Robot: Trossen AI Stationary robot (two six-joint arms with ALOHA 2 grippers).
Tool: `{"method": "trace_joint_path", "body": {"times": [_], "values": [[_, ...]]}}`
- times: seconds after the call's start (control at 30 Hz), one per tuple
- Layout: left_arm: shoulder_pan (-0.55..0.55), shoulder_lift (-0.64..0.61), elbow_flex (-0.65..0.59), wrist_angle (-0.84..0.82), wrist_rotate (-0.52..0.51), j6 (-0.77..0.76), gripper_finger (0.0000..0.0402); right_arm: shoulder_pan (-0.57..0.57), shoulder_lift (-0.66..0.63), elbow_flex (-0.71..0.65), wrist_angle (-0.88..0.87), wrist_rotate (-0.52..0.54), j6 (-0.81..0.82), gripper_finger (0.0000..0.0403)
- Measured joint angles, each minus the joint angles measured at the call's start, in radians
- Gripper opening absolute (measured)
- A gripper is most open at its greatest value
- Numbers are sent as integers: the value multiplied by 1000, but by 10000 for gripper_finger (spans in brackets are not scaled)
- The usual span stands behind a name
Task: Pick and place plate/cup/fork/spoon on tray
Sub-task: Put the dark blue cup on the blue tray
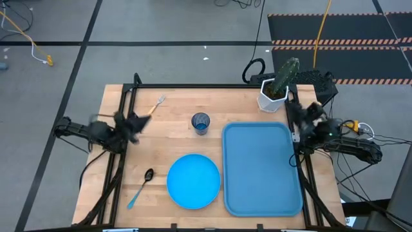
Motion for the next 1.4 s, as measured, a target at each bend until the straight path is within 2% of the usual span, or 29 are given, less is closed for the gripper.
{"method": "trace_joint_path", "body": {"times": [0.07, 0.13, 0.2, 0.3, 0.37, 0.5, 0.6, 0.77, 0.83, 1.0, 1.1, 1.2, 1.3, 1.33, 1.4], "values": [[13, -1, 1, 183, -17, -155, 8, 0, 0, 0, 38, 94, 122, 0], [25, -1, 2, 332, -1, -228, 8, 0, 1, 4, 65, 123, 194, 0], [31, 0, 18, 443, 94, -236, 8, 0, 9, 32, 68, 131, 205, 0], [31, 35, 129, 433, 298, -133, 8, 0, 65, 119, 52, 111, 177, 0], [31, 100, 253, 356, 349, -41, 8, 0, 120, 208, 61, 108, 149, 0], [31, 289, 550, 145, 321, 118, 8, 0, 276, 422, 27, 102, 148, 0], [31, 449, 760, 23, 296, 251, 8, 0, 433, 599, -35, 25, 218, 0], [33, 669, 997, 6, 291, 422, 8, 0, 691, 894, -55, -156, 291, 0], [36, 735, 1056, 7, 288, 463, 8, 0, 781, 1006, -54, -200, 284, 0], [54, 880, 1165, 10, 282, 608, 8, -35, 977, 1248, -62, -376, 110, 0], [69, 933, 1187, 2, 239, 650, 8, -45, 1055, 1326, -67, -461, 90, 0], [83, 950, 1190, 12, 214, 604, 8, -47, 1104, 1332, -78, -426, 127, 0], [102, 961, 1200, -1, 204, 532, 8, -45, 1149, 1331, -85, -217, 200, 0], [106, 961, 1209, -43, 190, 509, 8, -48, 1161, 1338, -110, -187, 221, 0], [109, 962, 1256, -215, 129, 477, 8, -71, 1180, 1392, -266, -269, 199, 0]]}}
